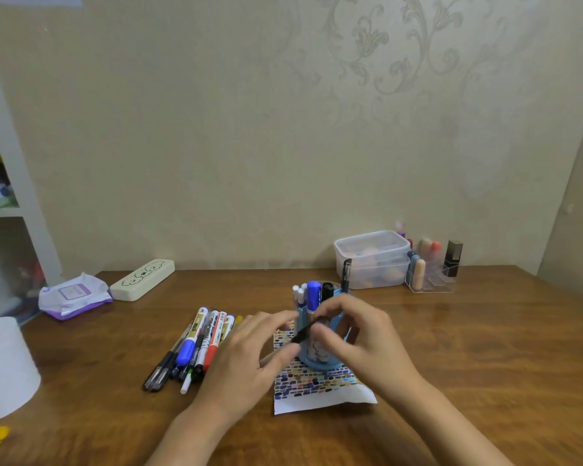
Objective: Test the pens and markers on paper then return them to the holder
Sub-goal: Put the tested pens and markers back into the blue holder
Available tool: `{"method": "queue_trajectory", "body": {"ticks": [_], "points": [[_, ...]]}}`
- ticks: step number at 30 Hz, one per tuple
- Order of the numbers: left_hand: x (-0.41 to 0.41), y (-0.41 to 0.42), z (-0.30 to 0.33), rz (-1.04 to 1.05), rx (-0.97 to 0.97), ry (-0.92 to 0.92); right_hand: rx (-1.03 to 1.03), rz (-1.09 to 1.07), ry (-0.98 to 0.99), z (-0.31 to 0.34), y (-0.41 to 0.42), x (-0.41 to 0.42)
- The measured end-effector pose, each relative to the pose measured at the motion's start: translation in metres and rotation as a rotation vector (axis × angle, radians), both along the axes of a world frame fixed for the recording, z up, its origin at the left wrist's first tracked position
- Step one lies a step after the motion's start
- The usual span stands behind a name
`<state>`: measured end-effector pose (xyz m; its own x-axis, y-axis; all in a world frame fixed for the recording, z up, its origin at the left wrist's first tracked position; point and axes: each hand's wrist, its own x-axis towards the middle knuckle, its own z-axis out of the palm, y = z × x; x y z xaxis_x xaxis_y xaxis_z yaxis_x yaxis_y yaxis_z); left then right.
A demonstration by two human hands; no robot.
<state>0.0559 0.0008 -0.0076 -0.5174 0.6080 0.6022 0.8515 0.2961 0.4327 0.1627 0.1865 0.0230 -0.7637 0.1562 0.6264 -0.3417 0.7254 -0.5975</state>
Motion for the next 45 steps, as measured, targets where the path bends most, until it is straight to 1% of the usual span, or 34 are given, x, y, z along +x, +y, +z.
{"method": "queue_trajectory", "body": {"ticks": [3, 8, 12, 16, 20, 27, 30, 32, 39, 45], "points": [[0.003, -0.001, 0.004, -0.009, 0.012, -0.043, -0.176, -0.03, 0.122, 0.014, 0.014, 0.006], [0.006, 0.003, 0.001, -0.044, -0.081, 0.016, -0.396, -0.133, 0.371, 0.027, 0.043, 0.01], [0.005, 0.01, -0.003, -0.062, -0.139, 0.026, -0.473, -0.249, 0.468, 0.03, 0.064, 0.008], [0.001, 0.014, -0.005, -0.04, -0.153, 0.016, -0.523, -0.3, 0.518, 0.032, 0.073, 0.006], [-0.001, 0.014, -0.006, -0.027, -0.149, 0.009, -0.496, -0.317, 0.532, 0.03, 0.073, 0.002], [-0.003, 0.013, -0.006, 0.015, -0.129, -0.004, -0.394, -0.28, 0.434, 0.024, 0.063, -0.004], [-0.004, 0.014, -0.006, 0.035, -0.133, -0.022, -0.292, -0.272, 0.409, 0.024, 0.056, -0.004], [-0.004, 0.014, -0.007, 0.043, -0.132, -0.025, -0.266, -0.285, 0.388, 0.023, 0.052, -0.005], [-0.004, 0.013, -0.008, 0.046, -0.162, -0.044, -0.194, -0.261, 0.382, 0.022, 0.04, -0.006], [-0.003, 0.013, -0.009, 0.054, -0.187, -0.069, -0.078, -0.311, 0.348, 0.015, 0.037, -0.014]]}}
